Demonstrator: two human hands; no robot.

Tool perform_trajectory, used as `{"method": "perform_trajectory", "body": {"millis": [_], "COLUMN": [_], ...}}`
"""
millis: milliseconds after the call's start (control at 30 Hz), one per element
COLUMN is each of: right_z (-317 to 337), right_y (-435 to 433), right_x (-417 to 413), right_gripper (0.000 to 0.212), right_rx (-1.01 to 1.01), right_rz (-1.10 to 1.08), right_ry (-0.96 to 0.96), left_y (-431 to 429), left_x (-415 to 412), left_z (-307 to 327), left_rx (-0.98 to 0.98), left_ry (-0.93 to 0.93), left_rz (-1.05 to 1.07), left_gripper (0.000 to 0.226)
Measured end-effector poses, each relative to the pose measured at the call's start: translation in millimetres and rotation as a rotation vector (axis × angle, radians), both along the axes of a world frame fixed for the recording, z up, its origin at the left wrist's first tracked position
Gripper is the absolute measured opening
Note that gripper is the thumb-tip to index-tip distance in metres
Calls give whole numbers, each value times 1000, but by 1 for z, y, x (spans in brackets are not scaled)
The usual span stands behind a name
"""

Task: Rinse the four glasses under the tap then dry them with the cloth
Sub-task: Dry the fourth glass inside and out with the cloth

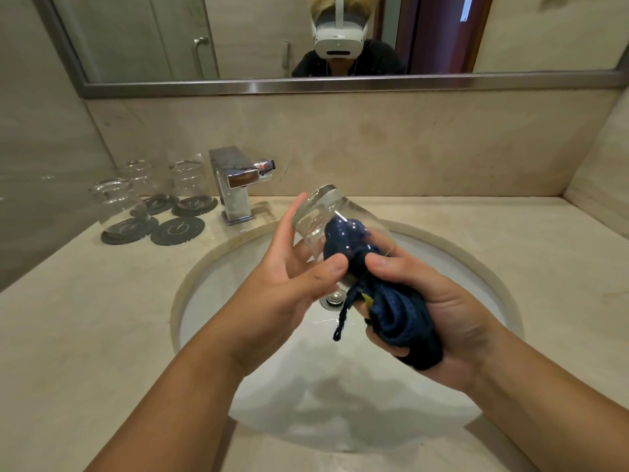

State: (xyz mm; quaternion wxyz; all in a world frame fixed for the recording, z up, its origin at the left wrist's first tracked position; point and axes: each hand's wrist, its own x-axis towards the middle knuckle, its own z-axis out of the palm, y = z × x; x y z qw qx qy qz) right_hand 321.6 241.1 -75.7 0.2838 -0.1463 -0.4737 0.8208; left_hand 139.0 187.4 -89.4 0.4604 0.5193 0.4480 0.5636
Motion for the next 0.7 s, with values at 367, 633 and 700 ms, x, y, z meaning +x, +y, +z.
{"method": "perform_trajectory", "body": {"millis": [367,633,700], "right_z": [2,11,11], "right_y": [-4,-10,-11], "right_x": [-1,-1,-1], "right_gripper": [48,34,37], "right_rx": [63,-116,-128], "right_rz": [-42,9,4], "right_ry": [-120,15,21], "left_y": [-1,-2,-1], "left_x": [5,-1,-2], "left_z": [-1,4,4], "left_rx": [7,-15,-13], "left_ry": [7,-113,-125], "left_rz": [115,82,78], "left_gripper": [68,73,81]}}
